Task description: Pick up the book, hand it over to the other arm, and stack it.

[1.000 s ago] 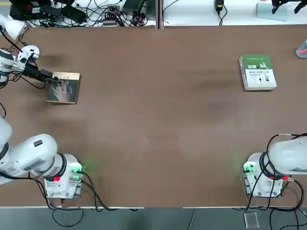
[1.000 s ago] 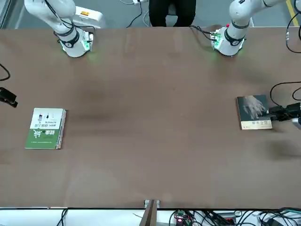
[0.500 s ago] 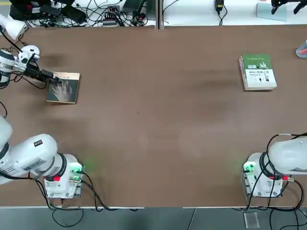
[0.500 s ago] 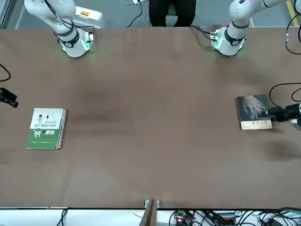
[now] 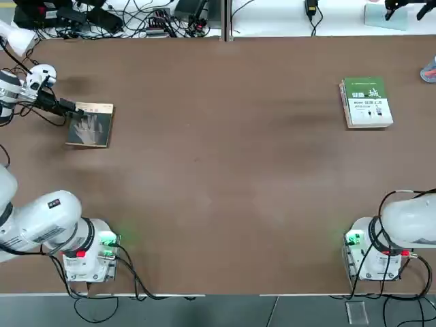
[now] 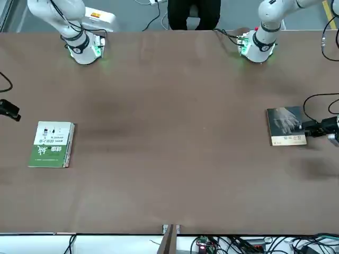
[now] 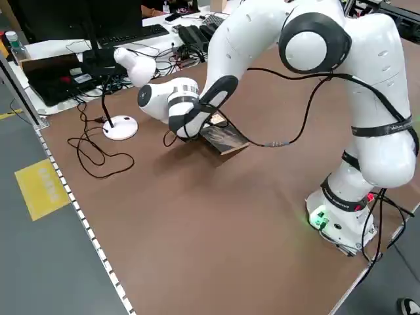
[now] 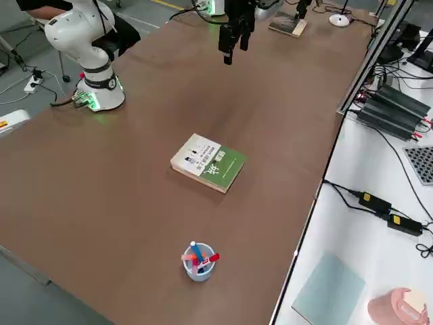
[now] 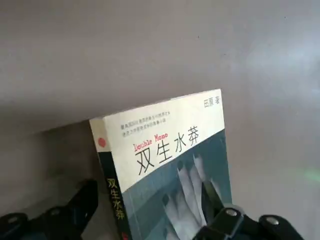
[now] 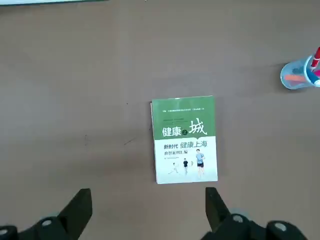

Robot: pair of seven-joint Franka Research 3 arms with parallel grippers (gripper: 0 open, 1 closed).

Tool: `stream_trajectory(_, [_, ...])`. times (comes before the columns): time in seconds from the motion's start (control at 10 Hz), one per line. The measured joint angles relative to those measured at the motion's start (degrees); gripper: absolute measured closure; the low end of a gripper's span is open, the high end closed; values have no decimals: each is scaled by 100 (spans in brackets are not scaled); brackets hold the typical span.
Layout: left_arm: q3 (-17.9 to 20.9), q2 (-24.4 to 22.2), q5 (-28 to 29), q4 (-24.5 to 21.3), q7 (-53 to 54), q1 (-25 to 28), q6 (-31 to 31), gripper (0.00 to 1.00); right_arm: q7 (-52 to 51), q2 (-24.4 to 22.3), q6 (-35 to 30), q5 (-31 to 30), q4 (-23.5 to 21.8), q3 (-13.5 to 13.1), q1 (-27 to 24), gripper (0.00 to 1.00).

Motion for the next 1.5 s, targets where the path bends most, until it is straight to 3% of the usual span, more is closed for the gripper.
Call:
stream_trajectory(1.2, [-115, 42, -94, 0, 0, 0, 0, 17, 0, 0, 1, 0, 0, 0, 0, 0])
stream_trajectory(1.3, [-115, 51, -94, 0, 0, 0, 0, 22, 0, 0, 2, 0, 0, 0, 0, 0])
stream_trajectory(1.5, [-115, 62, -94, 3, 38, 1, 2, 44, 1, 0, 3, 0, 0, 0, 0, 0])
